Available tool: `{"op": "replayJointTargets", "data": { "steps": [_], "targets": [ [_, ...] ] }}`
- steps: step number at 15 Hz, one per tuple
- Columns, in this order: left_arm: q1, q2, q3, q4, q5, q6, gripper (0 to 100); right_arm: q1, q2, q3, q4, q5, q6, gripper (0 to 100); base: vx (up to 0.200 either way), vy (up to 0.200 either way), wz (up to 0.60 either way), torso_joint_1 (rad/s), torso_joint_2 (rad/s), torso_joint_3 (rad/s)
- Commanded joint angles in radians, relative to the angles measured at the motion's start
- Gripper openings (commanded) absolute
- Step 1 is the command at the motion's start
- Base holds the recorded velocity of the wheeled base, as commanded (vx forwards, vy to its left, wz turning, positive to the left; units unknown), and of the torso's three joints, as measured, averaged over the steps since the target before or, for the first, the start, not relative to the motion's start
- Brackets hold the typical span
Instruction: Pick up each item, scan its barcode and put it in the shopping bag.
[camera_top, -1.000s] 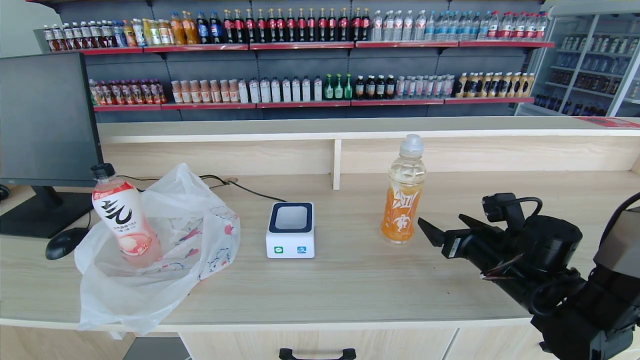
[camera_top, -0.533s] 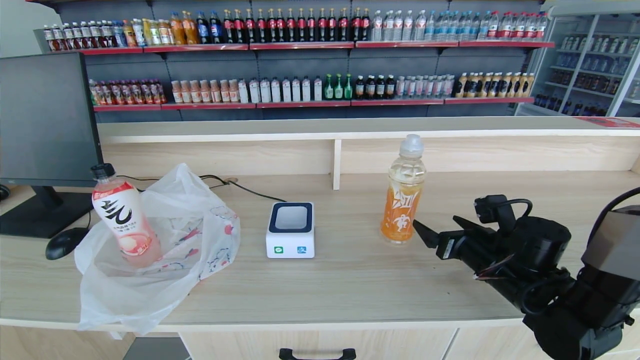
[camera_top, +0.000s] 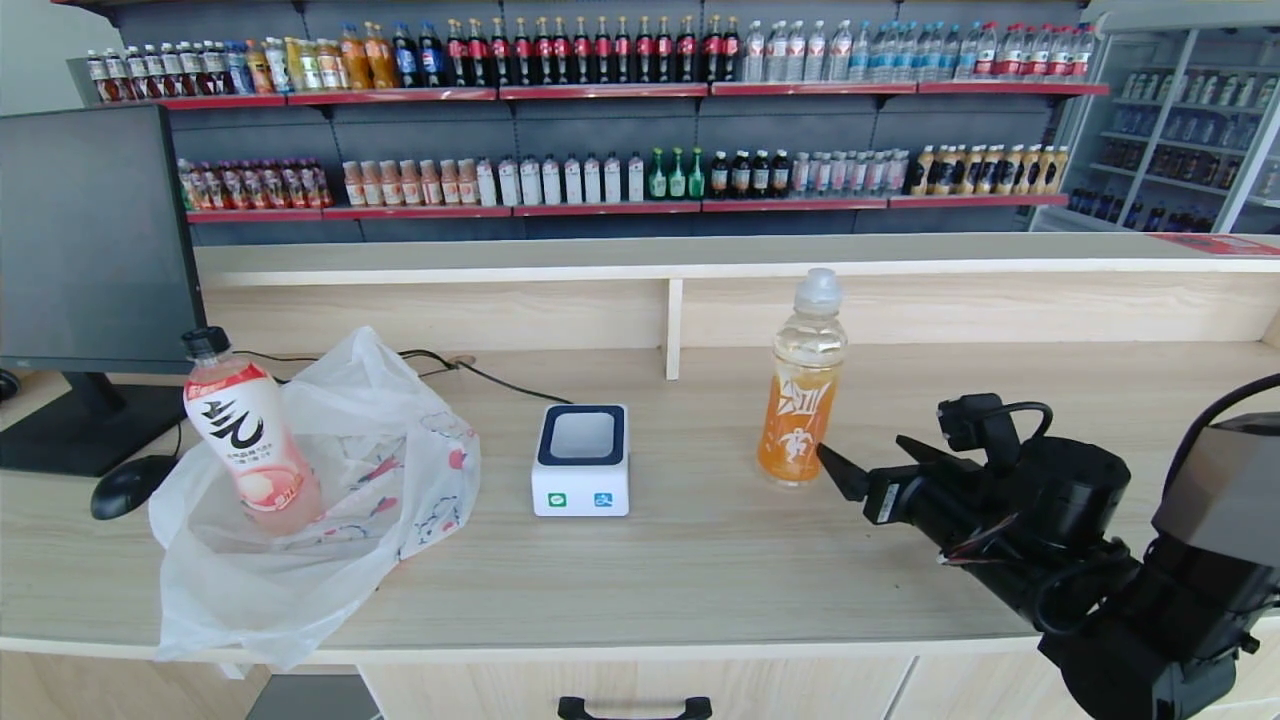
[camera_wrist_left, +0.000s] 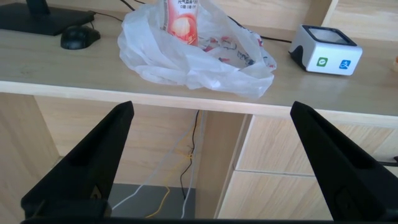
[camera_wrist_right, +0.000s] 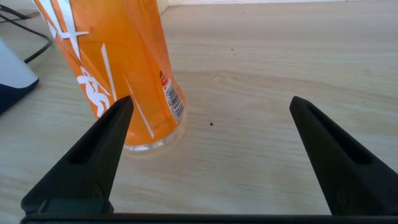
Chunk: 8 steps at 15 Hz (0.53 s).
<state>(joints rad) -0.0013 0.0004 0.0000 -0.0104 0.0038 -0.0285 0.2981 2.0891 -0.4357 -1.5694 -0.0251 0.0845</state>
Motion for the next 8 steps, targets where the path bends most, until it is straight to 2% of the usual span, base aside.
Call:
{"op": "replayJointTargets", "data": {
  "steps": [1,8],
  "targets": [
    [0.000,0.000,0.000,0.000,0.001,-0.001,100,0.010,0.002,0.000,-0.001,0.001,0.000,100,0.000,0.000,0.00,0.000,0.00,0.000],
    [0.000,0.000,0.000,0.000,0.001,-0.001,100,0.035,0.009,-0.001,-0.001,0.001,0.000,100,0.000,0.000,0.00,0.000,0.00,0.000]
  ]
}}
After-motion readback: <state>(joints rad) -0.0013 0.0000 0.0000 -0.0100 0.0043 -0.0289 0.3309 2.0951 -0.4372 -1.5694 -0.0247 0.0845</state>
